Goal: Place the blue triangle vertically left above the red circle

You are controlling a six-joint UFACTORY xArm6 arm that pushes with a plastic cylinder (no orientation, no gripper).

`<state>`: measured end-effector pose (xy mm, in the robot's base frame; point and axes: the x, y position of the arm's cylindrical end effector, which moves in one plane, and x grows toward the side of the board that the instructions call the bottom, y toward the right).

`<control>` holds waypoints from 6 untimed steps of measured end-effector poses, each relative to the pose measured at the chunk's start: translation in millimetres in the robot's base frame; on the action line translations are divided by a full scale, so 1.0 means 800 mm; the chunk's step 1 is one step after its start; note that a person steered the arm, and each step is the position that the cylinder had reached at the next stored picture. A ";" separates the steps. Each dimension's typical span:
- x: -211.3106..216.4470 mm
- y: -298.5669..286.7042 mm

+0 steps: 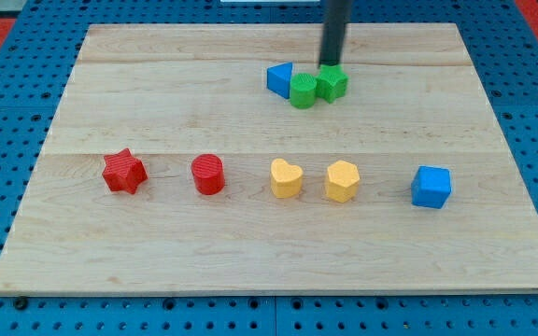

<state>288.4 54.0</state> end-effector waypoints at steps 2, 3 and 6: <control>0.020 -0.103; 0.021 -0.058; 0.069 -0.183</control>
